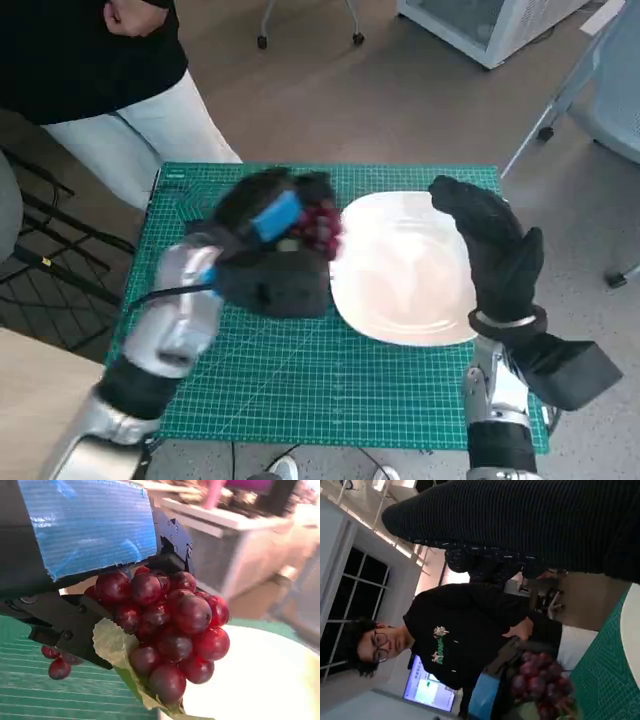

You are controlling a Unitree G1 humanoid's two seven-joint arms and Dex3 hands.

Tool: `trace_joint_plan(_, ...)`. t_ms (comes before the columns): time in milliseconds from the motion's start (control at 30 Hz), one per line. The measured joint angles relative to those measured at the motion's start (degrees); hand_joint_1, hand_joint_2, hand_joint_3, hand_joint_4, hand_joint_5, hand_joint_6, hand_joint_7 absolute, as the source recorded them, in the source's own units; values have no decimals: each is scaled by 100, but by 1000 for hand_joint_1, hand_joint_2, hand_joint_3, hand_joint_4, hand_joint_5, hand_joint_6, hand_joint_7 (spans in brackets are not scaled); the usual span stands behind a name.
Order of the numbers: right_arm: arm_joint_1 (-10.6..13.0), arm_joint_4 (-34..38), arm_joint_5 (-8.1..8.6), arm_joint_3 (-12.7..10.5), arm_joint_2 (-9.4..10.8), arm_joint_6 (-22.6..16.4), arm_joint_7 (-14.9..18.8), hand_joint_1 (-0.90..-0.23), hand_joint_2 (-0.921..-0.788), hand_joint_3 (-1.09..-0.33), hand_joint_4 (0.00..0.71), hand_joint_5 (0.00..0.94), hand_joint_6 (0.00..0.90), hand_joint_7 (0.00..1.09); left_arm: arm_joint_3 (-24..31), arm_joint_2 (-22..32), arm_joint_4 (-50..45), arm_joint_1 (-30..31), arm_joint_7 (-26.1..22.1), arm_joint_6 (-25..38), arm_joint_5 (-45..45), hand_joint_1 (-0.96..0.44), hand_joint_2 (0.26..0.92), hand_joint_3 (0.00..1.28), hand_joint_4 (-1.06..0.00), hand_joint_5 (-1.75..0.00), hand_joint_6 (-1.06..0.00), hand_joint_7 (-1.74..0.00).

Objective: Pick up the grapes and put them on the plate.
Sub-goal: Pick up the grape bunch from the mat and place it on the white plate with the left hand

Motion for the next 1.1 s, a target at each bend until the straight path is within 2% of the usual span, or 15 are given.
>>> trace_joint_plan(167, 11, -151, 107, -48, -32, 48, 13, -667, -921, -723, 437, 14, 21, 529, -267, -433, 753, -599, 21, -101, 28, 3, 921, 184, -518, -1442, -558, -1132)
trace_joint_plan(333, 28, -220, 131, -107, -46, 53, 13, -660, -921, -717, 443, 14, 37, 508, -481, -833, 1697, -1128, 100, -341, 28, 7, 921, 198, -487, -1537, -578, -1049)
trace_joint_plan(633, 54, -256, 129, -168, -38, -56, 10, -653, -921, -708, 450, 10, 75, 443, -747, -1399, 3529, -1895, 131, -1045, -9, 6, 921, 220, -470, -1558, -544, -1084)
trace_joint_plan(867, 103, -255, 132, -246, -39, -138, 9, -668, -921, -696, 455, 7, 99, 387, -796, -1535, 4381, -2192, 133, -1424, -11, 6, 921, 253, -428, -1606, -512, -1113)
trace_joint_plan(1100, 194, -295, 119, -274, -38, -163, -38, -676, -921, -688, 455, 5, 104, 366, -798, -1601, 4722, -2272, 209, -1563, -11, 3, 921, 287, -402, -1478, -421, -1376)
